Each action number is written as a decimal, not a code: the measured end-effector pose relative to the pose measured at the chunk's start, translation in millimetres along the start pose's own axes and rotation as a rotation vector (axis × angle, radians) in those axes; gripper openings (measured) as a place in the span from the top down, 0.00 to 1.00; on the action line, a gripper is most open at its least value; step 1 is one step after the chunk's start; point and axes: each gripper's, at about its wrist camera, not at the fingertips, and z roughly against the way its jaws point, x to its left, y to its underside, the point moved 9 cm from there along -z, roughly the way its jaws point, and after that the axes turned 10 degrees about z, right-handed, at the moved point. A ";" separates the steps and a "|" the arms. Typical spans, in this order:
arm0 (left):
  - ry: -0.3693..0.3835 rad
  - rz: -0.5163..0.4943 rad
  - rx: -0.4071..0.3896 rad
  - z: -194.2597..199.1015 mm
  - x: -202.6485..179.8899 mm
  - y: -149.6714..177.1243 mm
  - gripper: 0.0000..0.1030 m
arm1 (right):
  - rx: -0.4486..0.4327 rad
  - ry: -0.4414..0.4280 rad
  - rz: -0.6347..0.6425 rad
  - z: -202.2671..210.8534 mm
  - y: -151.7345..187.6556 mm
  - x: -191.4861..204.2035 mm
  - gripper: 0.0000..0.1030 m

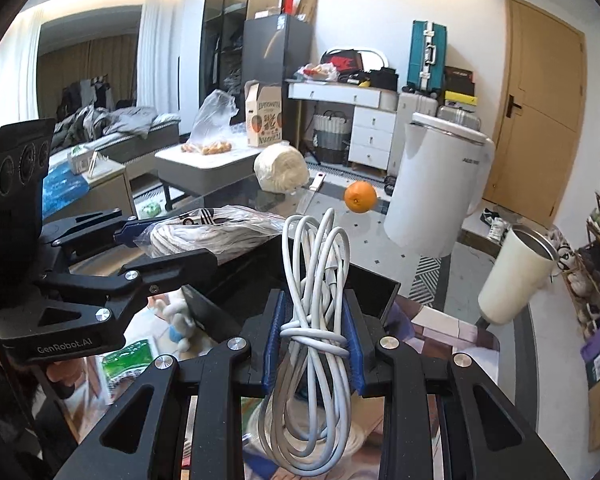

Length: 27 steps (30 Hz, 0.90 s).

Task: Organize soft objects
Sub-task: 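Carry the cable with the right gripper while the left gripper carries the socks toward the black box, then open the left gripper over the black box while the right gripper drops the cable inside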

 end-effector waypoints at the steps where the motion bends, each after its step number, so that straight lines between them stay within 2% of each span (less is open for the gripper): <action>1: 0.000 0.003 0.004 -3.8 2.5 -1.0 0.57 | 0.010 -0.011 0.013 -5.8 -0.7 -1.7 0.73; 15: 0.004 -0.005 0.077 -41.1 11.0 11.2 0.57 | 0.122 -0.097 0.146 -75.2 -2.1 -5.3 0.73; 19: 0.002 -0.034 0.084 -45.3 8.6 13.7 0.57 | 0.149 -0.105 0.186 -90.0 -3.3 -4.5 0.73; 27: 0.009 -0.030 0.124 -50.8 13.8 18.8 0.57 | 0.194 -0.104 0.251 -109.5 -4.7 -1.2 0.73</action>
